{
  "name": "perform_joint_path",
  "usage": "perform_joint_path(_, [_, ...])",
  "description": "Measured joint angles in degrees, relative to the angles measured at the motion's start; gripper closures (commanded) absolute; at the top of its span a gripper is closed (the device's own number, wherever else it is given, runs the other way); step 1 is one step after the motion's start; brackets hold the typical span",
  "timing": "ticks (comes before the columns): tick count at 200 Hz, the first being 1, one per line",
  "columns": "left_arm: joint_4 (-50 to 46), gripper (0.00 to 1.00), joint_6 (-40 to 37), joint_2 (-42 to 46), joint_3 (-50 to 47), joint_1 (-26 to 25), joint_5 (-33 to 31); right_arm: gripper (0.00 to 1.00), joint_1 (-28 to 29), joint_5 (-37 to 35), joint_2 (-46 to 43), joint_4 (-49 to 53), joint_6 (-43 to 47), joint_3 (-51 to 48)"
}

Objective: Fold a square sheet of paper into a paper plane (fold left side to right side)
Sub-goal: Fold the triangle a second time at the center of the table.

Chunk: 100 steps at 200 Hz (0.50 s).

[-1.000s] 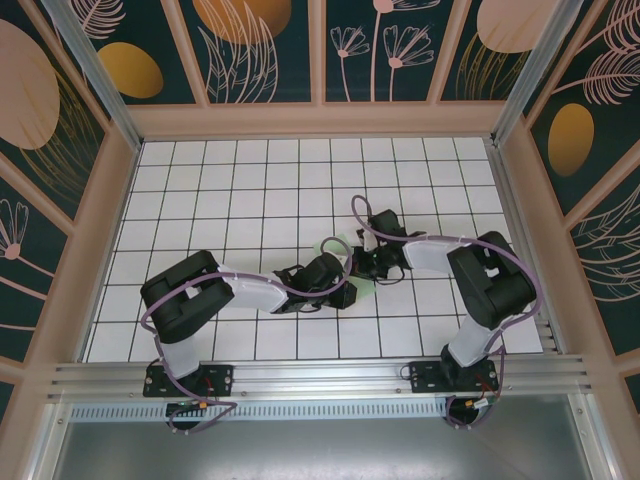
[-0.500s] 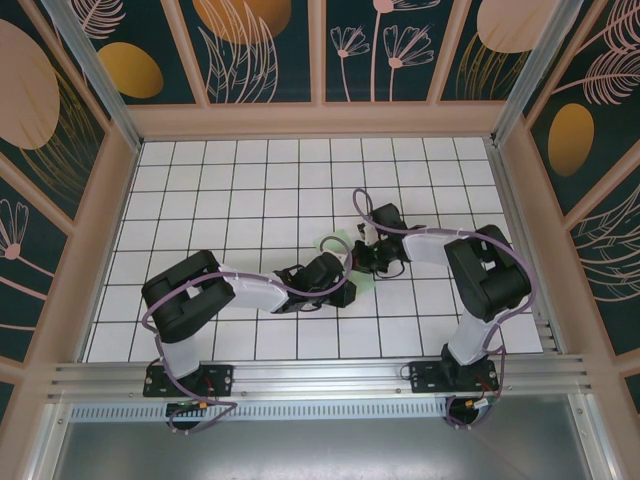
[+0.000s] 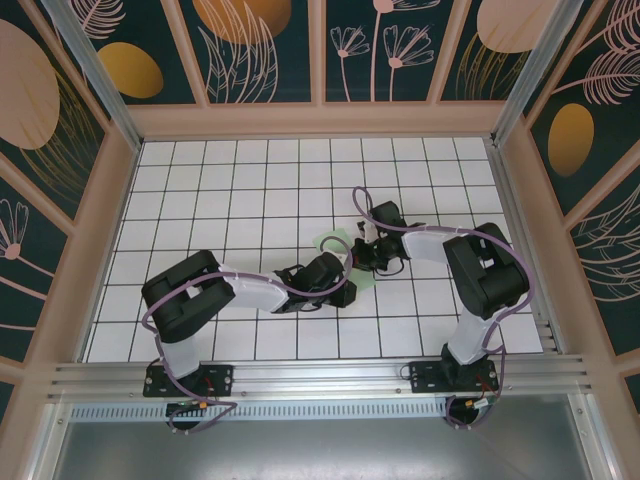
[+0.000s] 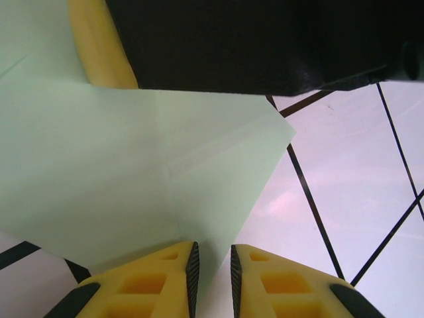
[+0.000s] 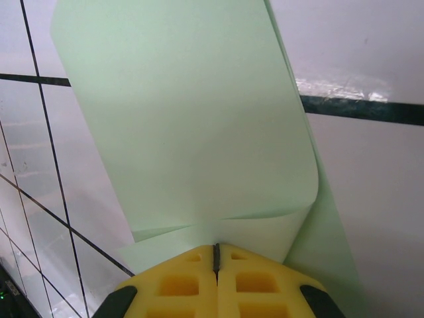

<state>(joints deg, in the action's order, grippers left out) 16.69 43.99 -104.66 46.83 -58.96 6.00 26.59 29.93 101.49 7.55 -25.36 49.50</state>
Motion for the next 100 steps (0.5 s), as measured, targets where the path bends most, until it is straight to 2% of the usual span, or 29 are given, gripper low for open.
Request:
perform_joint_path(38, [-0.5, 0.76, 0.5, 2.4, -2.5, -0.7, 0.5, 1.0, -0.1, 0.0, 0.3, -0.2, 0.0, 0.2])
perform_joint_path(100, [-3.3, 0.74, 1.0, 5.6, -4.7, -1.6, 1.9, 1.0, -2.2, -4.5, 1.6, -5.8, 0.0, 1.4])
